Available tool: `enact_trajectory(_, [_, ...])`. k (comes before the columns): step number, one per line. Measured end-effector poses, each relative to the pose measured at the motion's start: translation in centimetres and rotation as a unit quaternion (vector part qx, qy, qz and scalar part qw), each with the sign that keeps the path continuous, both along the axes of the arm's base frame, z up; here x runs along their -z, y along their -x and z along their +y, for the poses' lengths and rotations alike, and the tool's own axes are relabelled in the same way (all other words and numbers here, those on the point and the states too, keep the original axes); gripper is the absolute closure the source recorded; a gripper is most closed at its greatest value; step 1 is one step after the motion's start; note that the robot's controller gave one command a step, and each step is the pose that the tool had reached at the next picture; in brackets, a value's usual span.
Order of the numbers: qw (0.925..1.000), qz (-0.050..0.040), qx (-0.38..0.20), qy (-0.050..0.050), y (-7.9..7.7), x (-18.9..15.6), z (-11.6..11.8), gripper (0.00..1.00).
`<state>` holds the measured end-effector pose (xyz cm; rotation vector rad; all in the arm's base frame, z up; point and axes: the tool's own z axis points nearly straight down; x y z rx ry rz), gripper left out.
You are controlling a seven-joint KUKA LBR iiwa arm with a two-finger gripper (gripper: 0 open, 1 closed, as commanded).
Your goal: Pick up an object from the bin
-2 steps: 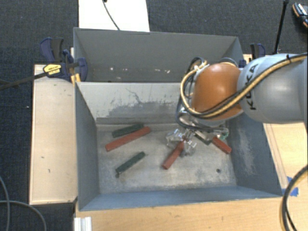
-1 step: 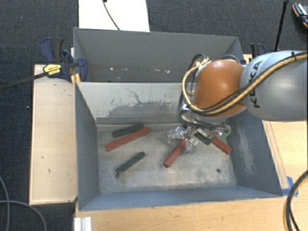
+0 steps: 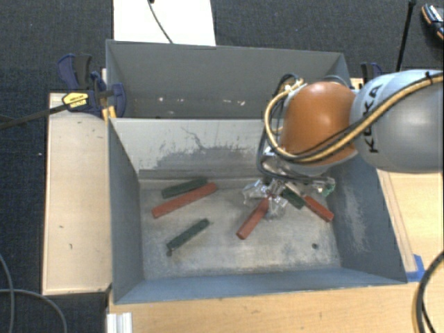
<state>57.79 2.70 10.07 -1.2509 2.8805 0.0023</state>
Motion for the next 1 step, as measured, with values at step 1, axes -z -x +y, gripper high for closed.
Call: enact_trajectory(1, [1.0000,0.0025,0.000,0.000,0.15,-1.97,0.01,1.00])
